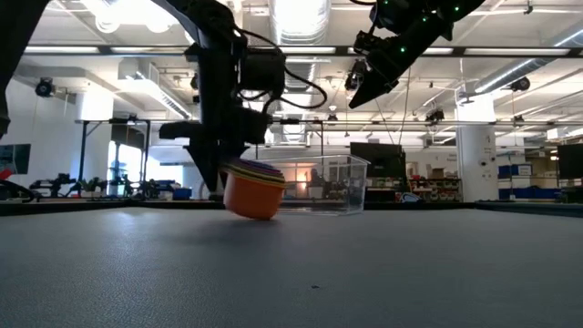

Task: Nest measuring cups in basket
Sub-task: Put the stacked measuring cups into the transparent bin

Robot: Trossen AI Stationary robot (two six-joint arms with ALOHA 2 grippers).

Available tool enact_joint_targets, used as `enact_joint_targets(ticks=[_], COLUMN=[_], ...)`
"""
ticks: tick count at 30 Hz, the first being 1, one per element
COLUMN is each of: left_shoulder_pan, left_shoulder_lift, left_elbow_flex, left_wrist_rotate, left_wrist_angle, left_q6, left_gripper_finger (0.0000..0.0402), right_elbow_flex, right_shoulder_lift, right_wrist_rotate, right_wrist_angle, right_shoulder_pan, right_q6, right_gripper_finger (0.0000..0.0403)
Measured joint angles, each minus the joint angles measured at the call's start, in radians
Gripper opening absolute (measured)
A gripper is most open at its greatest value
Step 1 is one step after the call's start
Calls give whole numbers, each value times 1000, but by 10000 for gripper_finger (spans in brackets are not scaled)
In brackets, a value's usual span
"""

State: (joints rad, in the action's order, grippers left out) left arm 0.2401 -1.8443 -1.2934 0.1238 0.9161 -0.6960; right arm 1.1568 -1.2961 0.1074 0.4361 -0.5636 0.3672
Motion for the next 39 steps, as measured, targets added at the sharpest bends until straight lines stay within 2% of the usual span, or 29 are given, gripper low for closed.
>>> enact_joint_targets(ticks=[6,14,19,30,36,39], left_shoulder_pan=[0,0,0,1,2,4], left_shoulder_lift=[64,44,38,34,34,33], left_elbow_flex=[0,1,6,137,150,130], left_wrist_rotate=[-1,-11,-94,-108,-115,-115], left_wrist_angle=[1,1,-58,-212,-209,-162], left_q6=[7,26,33,29,48,52], left_gripper_finger=[116,114,114,113,112,142], right_elbow_flex=[0,0,0,0,0,0], right_shoulder_lift=[0,0,0,0,0,0], right_wrist_rotate=[0,0,0,0,-1,-2], right_wrist_angle=[0,0,0,0,0,-4], right_shoulder_pan=[0,0,0,0,0,0], right_q6=[0,0,0,1,1,0], right_gripper_finger=[9,9,9,9,9,9])
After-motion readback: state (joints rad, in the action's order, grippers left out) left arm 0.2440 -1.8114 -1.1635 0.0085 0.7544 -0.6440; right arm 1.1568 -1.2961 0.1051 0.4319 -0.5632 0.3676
